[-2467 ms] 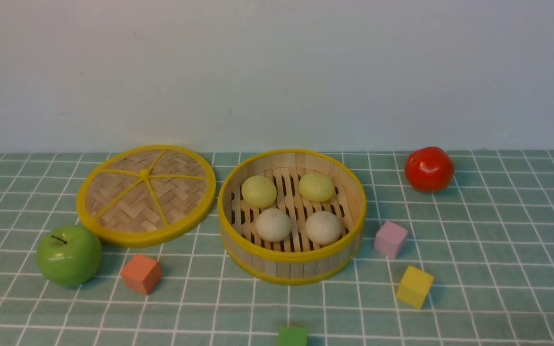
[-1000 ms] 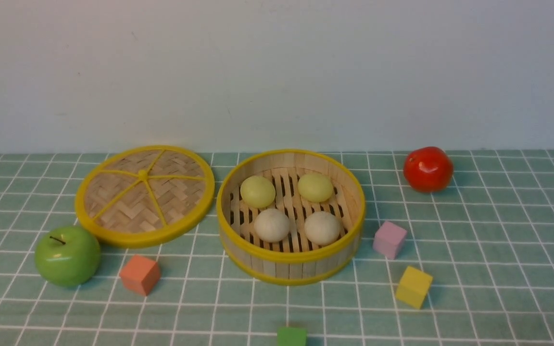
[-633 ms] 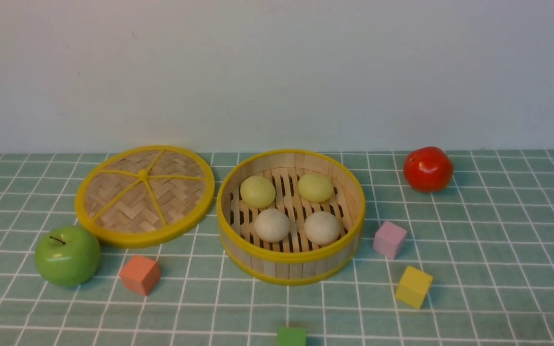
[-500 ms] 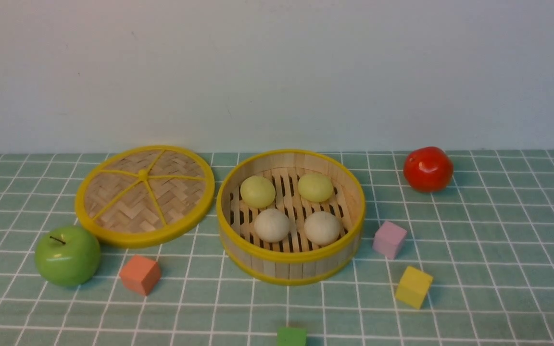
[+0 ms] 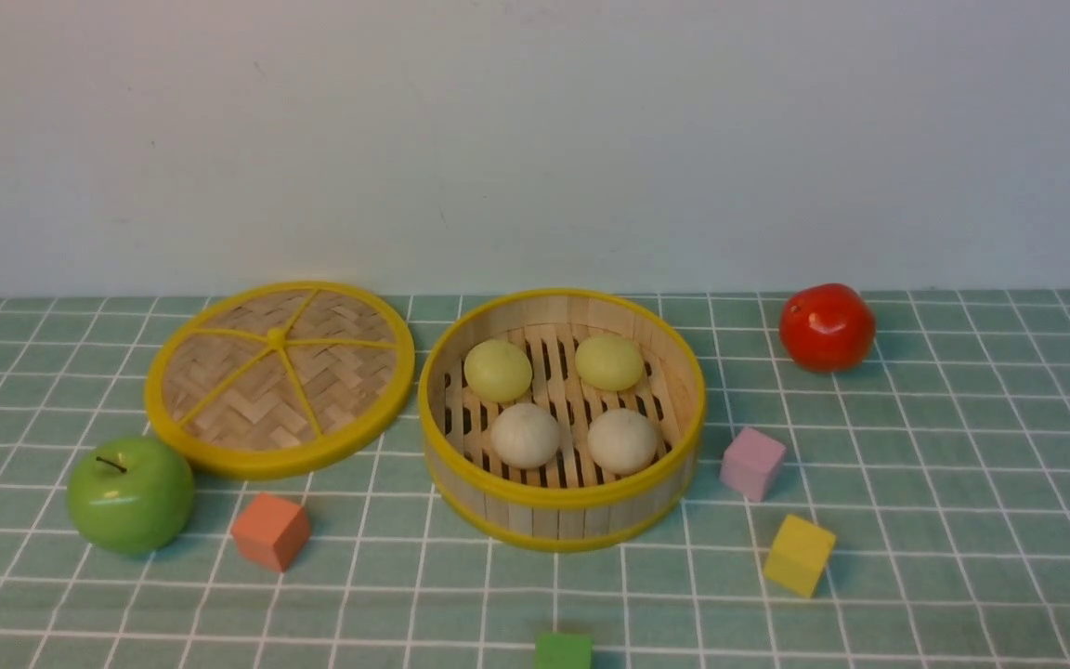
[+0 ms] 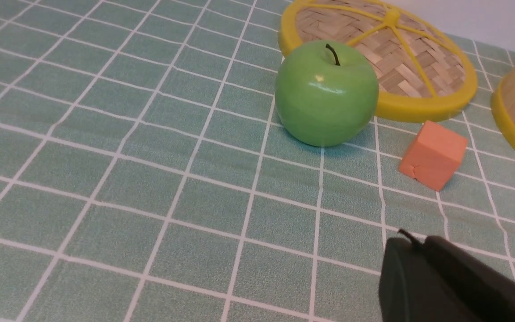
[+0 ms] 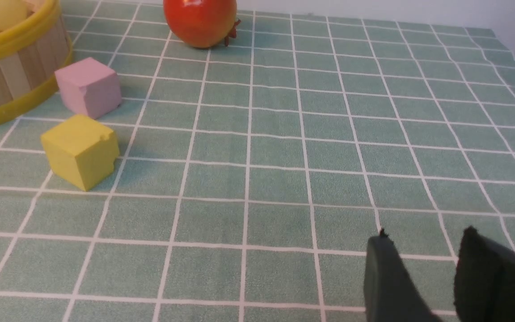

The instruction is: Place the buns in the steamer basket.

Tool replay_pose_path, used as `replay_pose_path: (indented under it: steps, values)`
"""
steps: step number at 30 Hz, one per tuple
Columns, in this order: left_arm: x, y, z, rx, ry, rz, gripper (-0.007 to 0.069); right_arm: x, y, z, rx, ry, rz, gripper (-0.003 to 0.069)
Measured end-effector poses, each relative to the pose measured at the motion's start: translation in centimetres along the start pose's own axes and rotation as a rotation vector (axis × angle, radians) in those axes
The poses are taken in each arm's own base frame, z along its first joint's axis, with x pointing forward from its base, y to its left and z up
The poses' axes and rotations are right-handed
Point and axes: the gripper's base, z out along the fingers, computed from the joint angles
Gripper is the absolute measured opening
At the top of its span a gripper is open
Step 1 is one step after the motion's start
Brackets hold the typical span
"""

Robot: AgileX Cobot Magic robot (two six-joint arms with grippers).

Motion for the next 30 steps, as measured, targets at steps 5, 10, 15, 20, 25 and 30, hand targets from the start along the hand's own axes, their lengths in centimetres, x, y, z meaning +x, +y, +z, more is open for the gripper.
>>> replay_pose_path:
  steps: [5, 10, 15, 20, 25, 30]
  values:
    - [0.00, 0.00, 0.00, 0.000, 0.000, 0.000, 0.0039, 0.00, 0.00, 0.00, 0.000, 0.000, 0.000, 0.0239]
    - [0.00, 0.00, 0.00, 0.000, 0.000, 0.001, 0.0039, 0.00, 0.00, 0.00, 0.000, 0.000, 0.000, 0.0239]
    - [0.00, 0.00, 0.00, 0.000, 0.000, 0.001, 0.0041, 0.00, 0.00, 0.00, 0.000, 0.000, 0.000, 0.0239]
    - [0.00, 0.00, 0.00, 0.000, 0.000, 0.001, 0.0050, 0.00, 0.00, 0.00, 0.000, 0.000, 0.000, 0.0239]
    - [0.00, 0.00, 0.00, 0.000, 0.000, 0.001, 0.0055, 0.00, 0.00, 0.00, 0.000, 0.000, 0.000, 0.0239]
    - [0.00, 0.00, 0.00, 0.000, 0.000, 0.001, 0.0058, 0.00, 0.00, 0.00, 0.000, 0.000, 0.000, 0.0239]
